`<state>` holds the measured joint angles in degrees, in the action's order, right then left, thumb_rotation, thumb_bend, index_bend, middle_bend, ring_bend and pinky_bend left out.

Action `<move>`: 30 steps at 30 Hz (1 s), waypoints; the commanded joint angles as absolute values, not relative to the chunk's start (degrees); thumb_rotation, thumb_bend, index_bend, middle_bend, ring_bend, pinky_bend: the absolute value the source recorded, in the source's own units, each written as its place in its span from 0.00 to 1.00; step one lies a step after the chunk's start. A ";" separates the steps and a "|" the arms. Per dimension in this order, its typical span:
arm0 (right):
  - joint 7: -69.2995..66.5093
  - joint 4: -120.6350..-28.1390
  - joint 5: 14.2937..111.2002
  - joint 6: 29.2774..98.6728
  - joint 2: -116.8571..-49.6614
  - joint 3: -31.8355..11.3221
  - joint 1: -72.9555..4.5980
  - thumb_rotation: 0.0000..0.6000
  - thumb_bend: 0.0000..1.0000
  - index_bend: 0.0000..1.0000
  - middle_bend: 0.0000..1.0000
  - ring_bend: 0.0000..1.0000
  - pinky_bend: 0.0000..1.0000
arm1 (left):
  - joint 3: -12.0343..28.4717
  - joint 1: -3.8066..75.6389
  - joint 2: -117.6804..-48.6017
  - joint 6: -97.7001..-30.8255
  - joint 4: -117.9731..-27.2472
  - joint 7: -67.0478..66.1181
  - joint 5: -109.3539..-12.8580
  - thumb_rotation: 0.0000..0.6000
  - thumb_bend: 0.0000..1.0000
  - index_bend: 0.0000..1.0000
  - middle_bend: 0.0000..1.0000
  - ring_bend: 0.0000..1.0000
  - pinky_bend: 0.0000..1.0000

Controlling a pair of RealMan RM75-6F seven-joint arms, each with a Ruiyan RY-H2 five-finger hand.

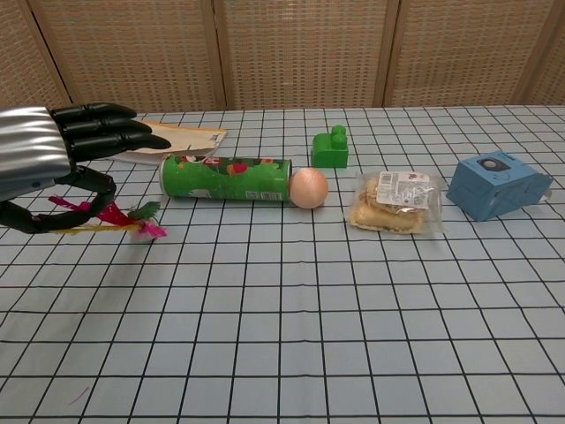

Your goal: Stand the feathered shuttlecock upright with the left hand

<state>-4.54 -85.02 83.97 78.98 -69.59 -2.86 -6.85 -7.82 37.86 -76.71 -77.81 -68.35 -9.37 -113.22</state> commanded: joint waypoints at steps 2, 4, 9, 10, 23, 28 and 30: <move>-4.56 -85.01 84.12 79.03 -69.59 -2.80 -6.84 1.00 0.01 0.03 0.00 0.00 0.00 | -5.82 38.11 -76.46 -77.57 -68.90 -8.73 -110.81 1.00 0.48 0.91 0.04 0.00 0.00; -4.56 -85.06 84.16 79.10 -69.59 -2.80 -6.82 1.00 0.01 0.03 0.00 0.00 0.00 | -5.08 38.26 -76.57 -76.96 -69.19 -8.74 -109.75 1.00 0.48 0.91 0.04 0.00 0.00; -4.64 -85.17 84.07 79.16 -69.49 -2.86 -6.79 1.00 0.01 0.03 0.00 0.00 0.00 | -3.79 38.62 -77.25 -74.96 -68.98 -9.64 -107.58 1.00 0.48 0.91 0.04 0.00 0.00; -4.71 -85.17 84.04 79.16 -69.46 -2.88 -6.78 1.00 0.01 0.03 0.00 0.00 0.00 | -3.53 38.62 -77.49 -74.60 -68.84 -9.70 -107.04 1.00 0.48 0.91 0.04 0.00 0.00; -4.60 -84.95 83.92 78.82 -69.59 -2.82 -6.88 1.00 0.01 0.03 0.00 0.00 0.00 | 0.35 39.47 -78.28 -73.94 -69.37 -10.48 -102.91 1.00 0.48 0.91 0.06 0.00 0.00; -4.52 -84.99 84.18 78.95 -69.62 -2.74 -6.87 1.00 0.01 0.03 0.00 0.00 0.00 | 1.20 39.23 -77.64 -74.70 -70.05 -10.35 -101.99 1.00 0.48 0.91 0.06 0.00 0.00; -4.54 -85.05 84.11 78.97 -69.60 -2.75 -6.84 1.00 0.01 0.03 0.00 0.00 0.00 | 1.49 39.03 -77.48 -75.00 -70.07 -10.45 -101.56 1.00 0.48 0.91 0.06 0.00 0.00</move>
<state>-4.55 -85.04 84.11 78.97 -69.60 -2.75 -6.84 1.36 39.12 -77.56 -74.88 -70.05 -10.40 -101.71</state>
